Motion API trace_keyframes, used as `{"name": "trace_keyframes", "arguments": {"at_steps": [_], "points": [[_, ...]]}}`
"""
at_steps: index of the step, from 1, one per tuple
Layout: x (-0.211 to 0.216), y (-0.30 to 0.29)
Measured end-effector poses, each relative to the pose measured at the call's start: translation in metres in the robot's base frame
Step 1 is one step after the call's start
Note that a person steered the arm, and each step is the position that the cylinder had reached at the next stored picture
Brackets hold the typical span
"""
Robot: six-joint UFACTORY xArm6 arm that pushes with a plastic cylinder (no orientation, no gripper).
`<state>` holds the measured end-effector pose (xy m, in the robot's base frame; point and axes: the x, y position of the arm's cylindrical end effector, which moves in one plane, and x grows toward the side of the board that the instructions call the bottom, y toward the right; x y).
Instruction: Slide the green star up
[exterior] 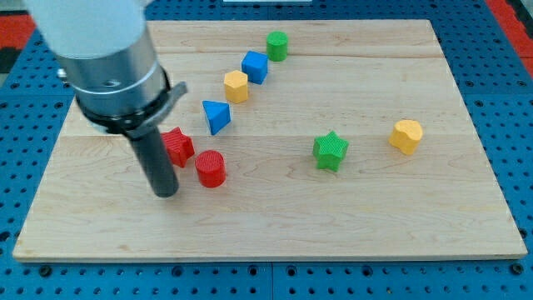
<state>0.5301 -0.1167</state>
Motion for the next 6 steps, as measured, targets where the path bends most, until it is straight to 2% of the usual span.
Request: {"name": "trace_keyframes", "arguments": {"at_steps": [3, 5, 6], "points": [[0.019, 0.106], [-0.042, 0.250], [-0.042, 0.306]]}}
